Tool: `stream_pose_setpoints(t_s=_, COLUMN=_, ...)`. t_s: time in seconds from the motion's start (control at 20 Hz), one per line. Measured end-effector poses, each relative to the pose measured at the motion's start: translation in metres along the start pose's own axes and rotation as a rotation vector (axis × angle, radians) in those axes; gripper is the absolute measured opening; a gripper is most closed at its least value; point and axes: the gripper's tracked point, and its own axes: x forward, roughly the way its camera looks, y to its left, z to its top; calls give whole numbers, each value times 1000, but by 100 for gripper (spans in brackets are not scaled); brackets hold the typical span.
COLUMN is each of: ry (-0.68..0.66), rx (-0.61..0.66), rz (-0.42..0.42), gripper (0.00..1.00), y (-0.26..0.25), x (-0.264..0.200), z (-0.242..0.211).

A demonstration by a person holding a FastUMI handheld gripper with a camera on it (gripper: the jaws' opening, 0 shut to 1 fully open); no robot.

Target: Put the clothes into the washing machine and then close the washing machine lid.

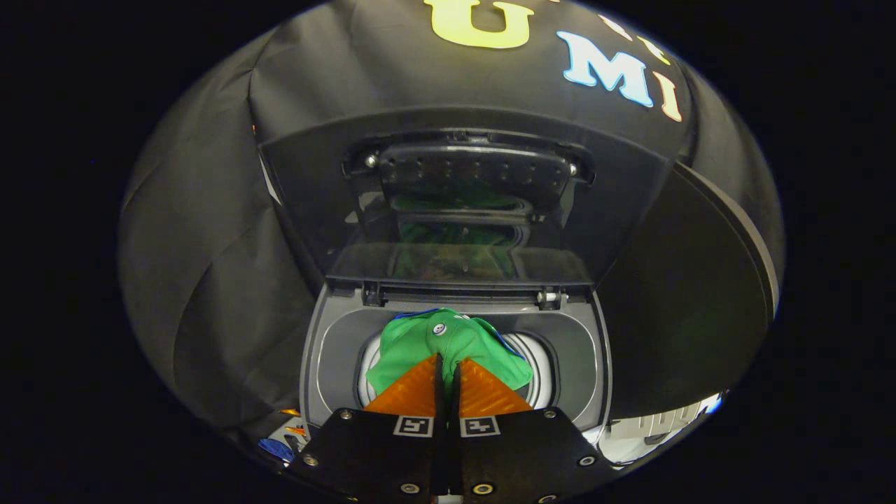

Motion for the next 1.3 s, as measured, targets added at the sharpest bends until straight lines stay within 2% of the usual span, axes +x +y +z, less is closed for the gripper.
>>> stream_pose_setpoints(t_s=0.65, ry=155, rx=41, rz=14, gripper=0, y=-20, x=62, z=-46)
stream_pose_setpoints(t_s=1.0, ry=199, rx=29, rz=43, gripper=0, y=-19, x=67, z=-58)
stream_pose_setpoints(t_s=1.2, ry=193, rx=0, rz=34, gripper=0, y=-21, x=66, z=-64)
stream_pose_setpoints(t_s=1.3, ry=201, rx=-15, rz=0, gripper=0, y=-26, x=67, z=-67)
